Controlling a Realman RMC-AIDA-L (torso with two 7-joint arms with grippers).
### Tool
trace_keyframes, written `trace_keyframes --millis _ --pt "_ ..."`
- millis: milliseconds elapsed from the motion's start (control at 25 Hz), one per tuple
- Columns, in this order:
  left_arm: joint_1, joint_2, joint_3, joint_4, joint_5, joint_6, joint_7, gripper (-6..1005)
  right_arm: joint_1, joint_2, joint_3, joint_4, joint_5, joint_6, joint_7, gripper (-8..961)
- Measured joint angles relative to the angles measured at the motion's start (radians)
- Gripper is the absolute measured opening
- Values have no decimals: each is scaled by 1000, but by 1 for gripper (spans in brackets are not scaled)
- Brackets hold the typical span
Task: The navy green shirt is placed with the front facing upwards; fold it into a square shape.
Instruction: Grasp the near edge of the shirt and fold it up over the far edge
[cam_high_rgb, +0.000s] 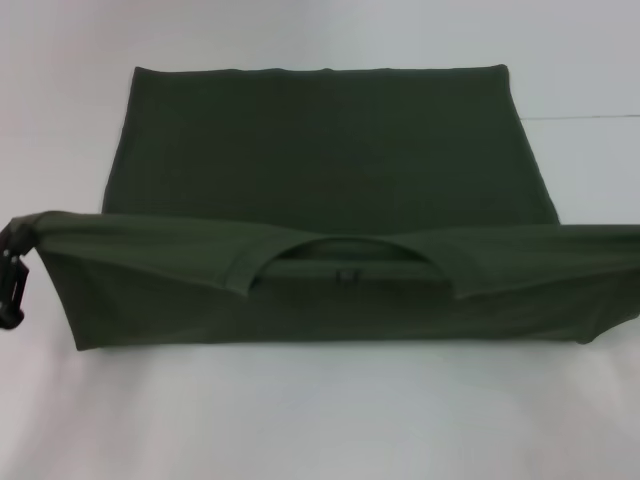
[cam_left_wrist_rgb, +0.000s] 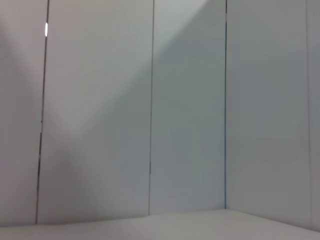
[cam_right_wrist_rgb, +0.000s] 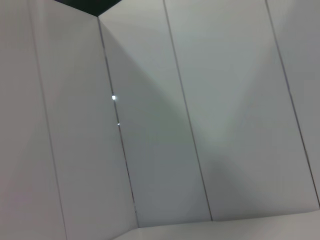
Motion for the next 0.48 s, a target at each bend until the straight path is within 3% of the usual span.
trace_keyframes --millis 240,480 --pt "-55 5 0 -24 -28 -102 -6 24 55 -3 4 -2 2 78 50 36" --pt "-141 -1 -1 -56 -93 -309 33 24 151 -6 1 -2 2 242 122 43"
